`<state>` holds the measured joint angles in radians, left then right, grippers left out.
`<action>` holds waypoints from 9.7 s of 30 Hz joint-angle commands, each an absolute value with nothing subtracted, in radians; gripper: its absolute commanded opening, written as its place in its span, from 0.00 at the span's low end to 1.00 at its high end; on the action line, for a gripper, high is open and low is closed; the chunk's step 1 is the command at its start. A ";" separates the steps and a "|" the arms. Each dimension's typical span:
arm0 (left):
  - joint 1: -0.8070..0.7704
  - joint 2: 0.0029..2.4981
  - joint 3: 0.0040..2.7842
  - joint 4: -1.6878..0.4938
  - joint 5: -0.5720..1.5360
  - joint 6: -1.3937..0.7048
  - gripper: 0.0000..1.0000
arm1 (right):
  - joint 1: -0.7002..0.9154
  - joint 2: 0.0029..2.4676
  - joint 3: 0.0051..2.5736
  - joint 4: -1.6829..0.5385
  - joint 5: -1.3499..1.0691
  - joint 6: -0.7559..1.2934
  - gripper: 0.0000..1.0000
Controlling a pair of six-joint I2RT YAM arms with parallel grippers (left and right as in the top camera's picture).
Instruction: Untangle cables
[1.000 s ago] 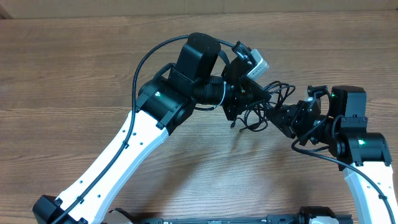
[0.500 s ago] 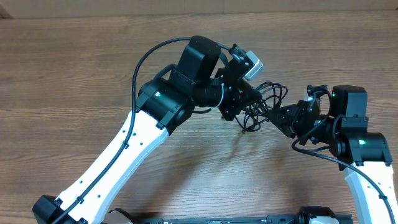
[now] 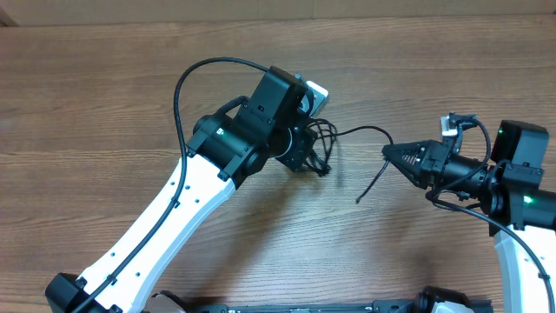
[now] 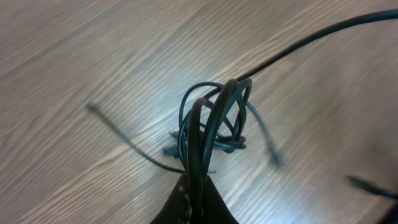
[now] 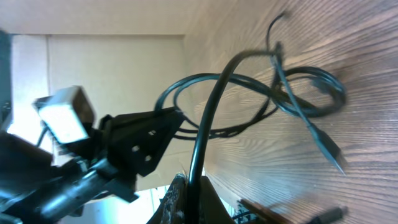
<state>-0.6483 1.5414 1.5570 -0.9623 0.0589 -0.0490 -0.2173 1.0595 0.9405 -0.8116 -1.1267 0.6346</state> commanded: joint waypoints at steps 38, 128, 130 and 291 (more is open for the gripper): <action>-0.655 1.531 1.573 -0.682 0.503 -0.093 0.04 | -0.231 1.050 0.956 -0.960 -0.756 0.187 0.91; -0.675 1.531 1.573 -1.068 0.855 0.702 0.71 | -0.231 1.050 0.955 -0.839 -1.453 0.158 0.04; -0.675 1.531 1.573 -1.057 0.873 0.709 0.78 | -0.231 1.050 0.955 -0.836 -1.483 0.158 0.04; -0.848 1.628 1.573 -0.730 0.530 0.150 0.04 | -0.230 1.050 0.955 -1.042 -0.872 -0.032 0.80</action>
<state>-0.8570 1.6245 1.5585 -0.7033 0.5938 0.2192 -0.2291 1.0576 0.9424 -1.0477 -0.8684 -0.0265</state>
